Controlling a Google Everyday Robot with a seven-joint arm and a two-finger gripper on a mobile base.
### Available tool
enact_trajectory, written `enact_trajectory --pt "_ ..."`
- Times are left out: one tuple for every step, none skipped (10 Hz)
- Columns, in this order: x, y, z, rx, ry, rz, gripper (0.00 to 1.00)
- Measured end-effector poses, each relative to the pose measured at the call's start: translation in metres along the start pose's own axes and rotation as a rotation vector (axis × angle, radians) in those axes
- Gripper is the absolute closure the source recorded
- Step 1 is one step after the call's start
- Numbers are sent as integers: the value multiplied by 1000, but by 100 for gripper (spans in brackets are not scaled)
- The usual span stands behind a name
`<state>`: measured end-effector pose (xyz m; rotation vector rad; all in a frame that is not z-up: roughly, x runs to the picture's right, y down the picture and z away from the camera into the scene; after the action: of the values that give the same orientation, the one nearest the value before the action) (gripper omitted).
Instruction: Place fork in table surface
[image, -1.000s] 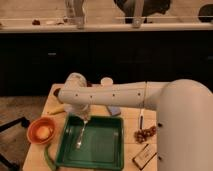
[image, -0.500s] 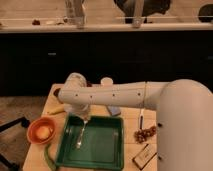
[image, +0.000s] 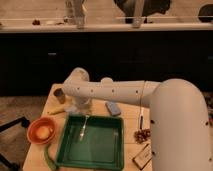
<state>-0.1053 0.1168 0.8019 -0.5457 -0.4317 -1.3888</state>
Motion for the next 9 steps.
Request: enact_trajectory --pt "6 1 1 -2 -5 -3 100" --pt "13 2 3 -4 -12 -7 100" --pt "21 5 5 -7 -18 -8 100" --pt "25 7 6 -8 -21 -8 100" --pt "32 10 7 -10 -24 -4 100" --pt "38 13 10 -13 -28 1 100" --pt "43 14 12 -14 -31 6 100" --pt "48 16 15 -18 -37 12 100" --pt "55 17 21 -24 -47 21 100"
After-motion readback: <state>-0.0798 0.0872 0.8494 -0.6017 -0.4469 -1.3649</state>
